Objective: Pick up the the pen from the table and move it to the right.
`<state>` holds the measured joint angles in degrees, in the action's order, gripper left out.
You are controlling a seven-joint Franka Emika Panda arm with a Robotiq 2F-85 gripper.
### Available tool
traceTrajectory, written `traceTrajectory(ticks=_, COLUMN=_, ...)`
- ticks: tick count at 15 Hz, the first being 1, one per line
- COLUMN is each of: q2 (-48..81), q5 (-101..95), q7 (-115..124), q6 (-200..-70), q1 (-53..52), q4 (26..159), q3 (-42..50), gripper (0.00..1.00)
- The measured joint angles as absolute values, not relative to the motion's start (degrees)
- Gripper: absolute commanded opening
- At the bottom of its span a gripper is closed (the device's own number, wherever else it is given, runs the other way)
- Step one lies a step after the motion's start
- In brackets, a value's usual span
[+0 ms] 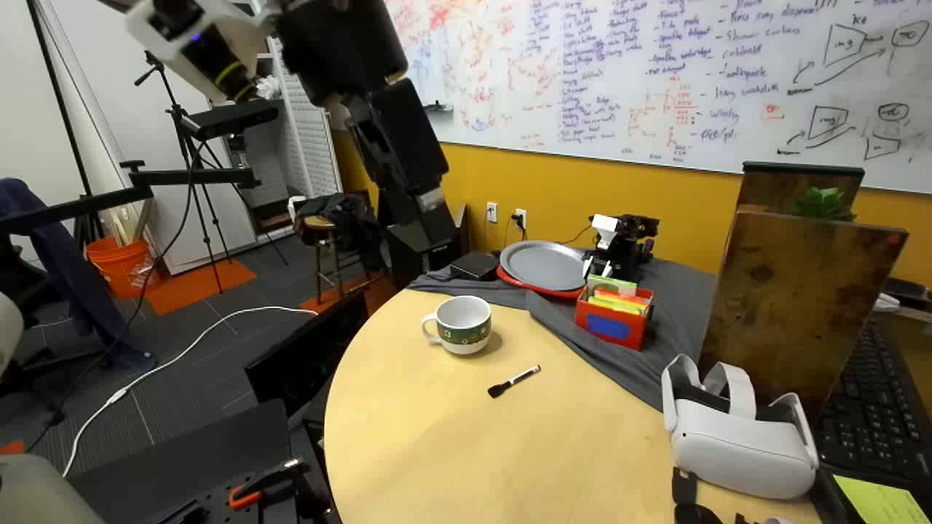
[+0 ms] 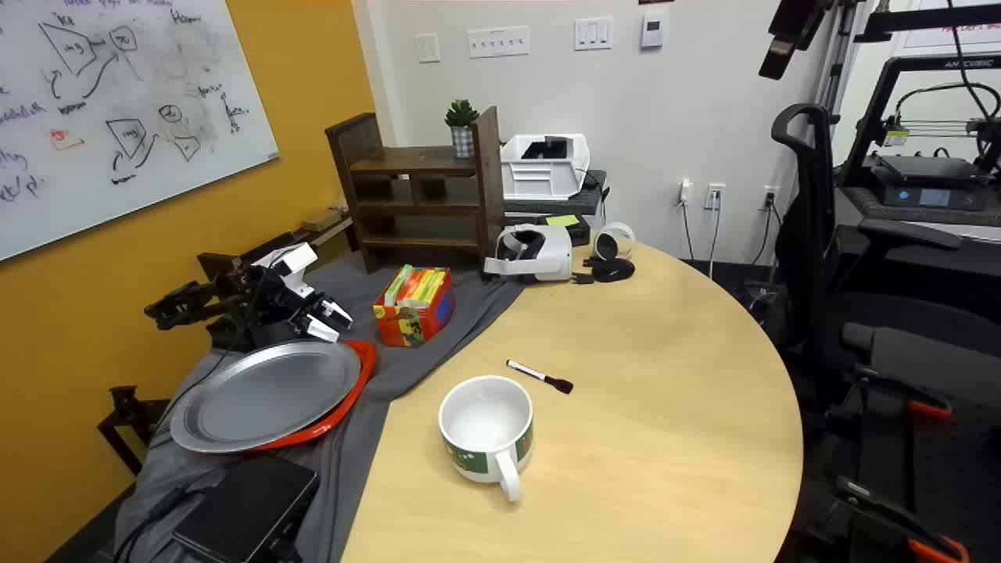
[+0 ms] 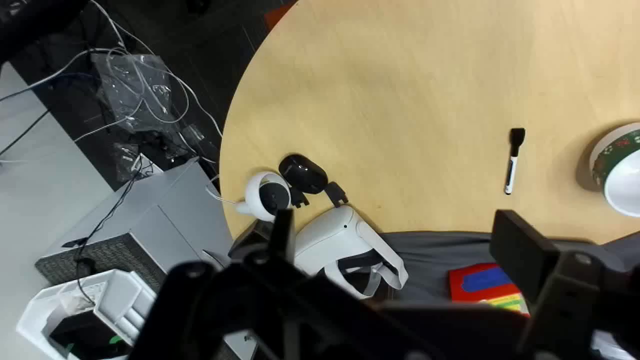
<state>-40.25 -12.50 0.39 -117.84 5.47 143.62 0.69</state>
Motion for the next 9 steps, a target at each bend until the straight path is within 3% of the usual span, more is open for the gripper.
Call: traceTrajectory(ticks=9, q2=-40.19, q5=-12.50, q7=0.39, q6=-118.55, q1=5.41, q4=143.65, q3=0.65, gripper=1.00)
